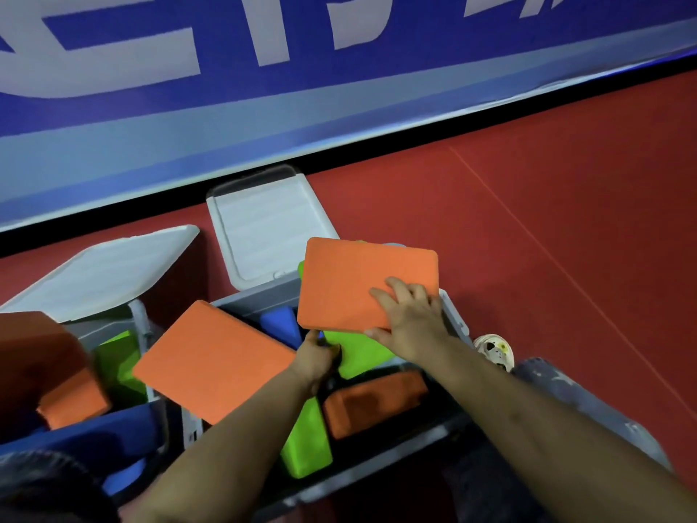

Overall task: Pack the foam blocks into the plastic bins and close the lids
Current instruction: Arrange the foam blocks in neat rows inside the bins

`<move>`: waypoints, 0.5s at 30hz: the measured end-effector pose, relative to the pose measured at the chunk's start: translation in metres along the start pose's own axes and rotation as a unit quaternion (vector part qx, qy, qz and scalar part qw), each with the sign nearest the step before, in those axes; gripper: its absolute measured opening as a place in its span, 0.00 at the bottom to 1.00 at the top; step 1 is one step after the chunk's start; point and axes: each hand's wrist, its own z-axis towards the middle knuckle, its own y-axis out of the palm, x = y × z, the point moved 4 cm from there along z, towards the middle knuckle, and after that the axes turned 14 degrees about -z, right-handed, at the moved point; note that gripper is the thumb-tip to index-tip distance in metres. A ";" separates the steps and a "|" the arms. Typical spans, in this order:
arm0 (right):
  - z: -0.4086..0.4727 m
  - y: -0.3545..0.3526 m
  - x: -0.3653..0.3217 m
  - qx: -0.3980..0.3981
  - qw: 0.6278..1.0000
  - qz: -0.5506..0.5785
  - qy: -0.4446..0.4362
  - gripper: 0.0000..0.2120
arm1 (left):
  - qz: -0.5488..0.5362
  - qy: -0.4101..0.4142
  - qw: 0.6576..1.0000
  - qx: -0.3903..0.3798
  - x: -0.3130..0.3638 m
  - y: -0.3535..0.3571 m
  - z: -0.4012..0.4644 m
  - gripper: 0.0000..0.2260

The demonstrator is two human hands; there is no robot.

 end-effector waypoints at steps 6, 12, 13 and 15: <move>-0.016 -0.001 -0.007 0.007 1.000 -0.002 0.000 0.34 | -0.014 -0.040 0.999 -0.005 0.031 -0.011 -0.048 0.14; -0.038 -0.013 -0.038 0.086 0.995 0.039 0.021 0.32 | 0.117 0.037 0.988 0.093 0.069 -0.081 -0.091 0.04; -0.042 -0.014 -0.049 0.128 0.990 0.051 0.024 0.31 | 0.141 0.056 0.979 0.132 0.072 -0.101 -0.095 0.07; -0.052 -0.011 -0.075 0.182 0.981 0.064 0.010 0.27 | 0.158 0.086 0.957 0.227 0.073 -0.142 -0.104 0.12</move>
